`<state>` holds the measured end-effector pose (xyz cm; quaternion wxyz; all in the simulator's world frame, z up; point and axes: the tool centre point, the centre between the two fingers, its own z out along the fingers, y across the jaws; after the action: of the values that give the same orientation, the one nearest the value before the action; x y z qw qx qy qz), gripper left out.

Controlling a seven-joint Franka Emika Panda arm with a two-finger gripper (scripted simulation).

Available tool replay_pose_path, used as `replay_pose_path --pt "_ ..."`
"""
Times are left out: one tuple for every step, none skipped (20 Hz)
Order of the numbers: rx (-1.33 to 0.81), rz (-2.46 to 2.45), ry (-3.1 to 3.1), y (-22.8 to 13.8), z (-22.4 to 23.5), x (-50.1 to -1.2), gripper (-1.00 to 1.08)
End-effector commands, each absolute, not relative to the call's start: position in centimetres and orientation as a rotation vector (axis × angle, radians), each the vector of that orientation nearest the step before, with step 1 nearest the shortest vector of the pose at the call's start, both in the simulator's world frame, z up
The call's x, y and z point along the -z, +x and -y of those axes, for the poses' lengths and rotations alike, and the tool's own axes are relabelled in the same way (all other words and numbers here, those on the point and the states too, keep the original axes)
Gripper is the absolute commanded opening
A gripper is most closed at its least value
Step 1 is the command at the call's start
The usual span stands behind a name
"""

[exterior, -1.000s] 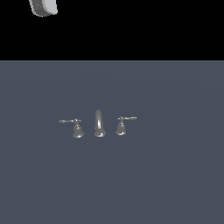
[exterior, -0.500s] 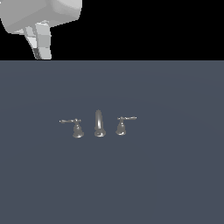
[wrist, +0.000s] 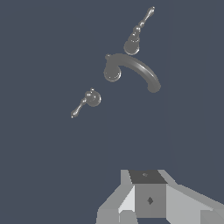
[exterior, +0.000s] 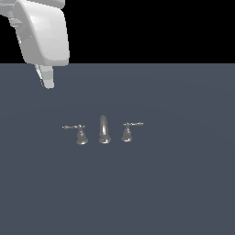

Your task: Turn on the faucet by rotating a designated handle.

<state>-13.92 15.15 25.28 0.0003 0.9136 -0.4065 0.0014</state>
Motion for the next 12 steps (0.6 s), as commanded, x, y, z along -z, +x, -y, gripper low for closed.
replay_pose_path --pt "-0.003 1.34 2.844 -13.1 -15.7 -24.1 -1.0" --pt "-0.003 1.363 2.833 -12.7 -15.9 -23.6 -1.0" --pt "-0.002 1.386 2.823 -12.4 -16.1 -23.2 -1.0" --pt "-0.002 1.409 2.812 -12.0 -16.2 -22.8 -1.0" --pt "-0.002 1.431 2.801 -11.7 -16.4 -22.3 -1.0" --pt "-0.001 1.452 2.79 -11.4 -16.5 -21.9 -1.0" --pt "-0.001 1.474 2.78 -11.1 -16.7 -21.5 -1.0" --pt "-0.001 1.495 2.769 -10.7 -16.8 -21.1 -1.0" --pt "-0.001 1.515 2.758 -10.4 -16.9 -20.7 -1.0" --pt "0.0 1.536 2.746 -10.1 -17.0 -20.3 -1.0" --pt "0.0 1.556 2.735 -9.7 -17.2 -19.9 -1.0" --pt "0.0 1.576 2.724 -9.4 -17.3 -19.4 -1.0"
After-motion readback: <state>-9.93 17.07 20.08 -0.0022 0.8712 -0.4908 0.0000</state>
